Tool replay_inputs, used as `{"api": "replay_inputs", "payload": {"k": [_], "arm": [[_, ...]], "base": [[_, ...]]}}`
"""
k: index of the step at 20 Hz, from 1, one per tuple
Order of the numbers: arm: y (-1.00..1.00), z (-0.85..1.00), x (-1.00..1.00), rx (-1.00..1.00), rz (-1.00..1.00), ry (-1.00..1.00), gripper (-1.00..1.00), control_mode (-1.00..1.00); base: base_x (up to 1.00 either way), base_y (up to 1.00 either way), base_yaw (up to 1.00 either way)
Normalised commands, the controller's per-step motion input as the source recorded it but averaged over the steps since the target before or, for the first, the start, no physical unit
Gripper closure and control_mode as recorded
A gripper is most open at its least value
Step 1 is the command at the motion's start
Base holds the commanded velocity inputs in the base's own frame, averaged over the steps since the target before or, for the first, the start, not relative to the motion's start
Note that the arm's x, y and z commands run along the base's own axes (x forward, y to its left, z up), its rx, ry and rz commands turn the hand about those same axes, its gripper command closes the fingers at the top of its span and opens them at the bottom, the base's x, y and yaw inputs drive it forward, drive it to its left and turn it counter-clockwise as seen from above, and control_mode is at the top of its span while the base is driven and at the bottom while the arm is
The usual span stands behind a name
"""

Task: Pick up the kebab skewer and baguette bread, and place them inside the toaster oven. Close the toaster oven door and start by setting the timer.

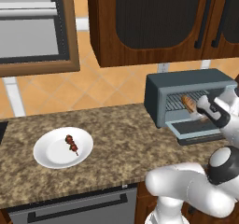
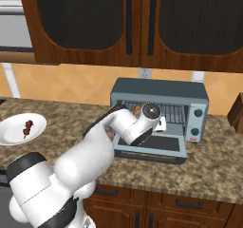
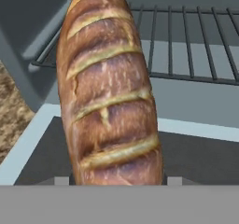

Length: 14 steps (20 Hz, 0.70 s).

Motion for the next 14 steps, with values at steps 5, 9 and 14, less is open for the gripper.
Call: {"api": "replay_inputs", "payload": {"k": [5,9,14], "arm": [[-0.11,-0.11,0.46,0.0,0.04,-0.01,1.0,-1.0],[0.0,-0.02,0.5,0.0,0.04,0.04,1.0,-1.0],[0.0,-0.32,0.31,0.0,0.01,0.0,1.0,-1.0]], "base": [[0.0,0.0,0.0],[0.0,0.0,0.0],[0.0,0.0,0.0]]}}
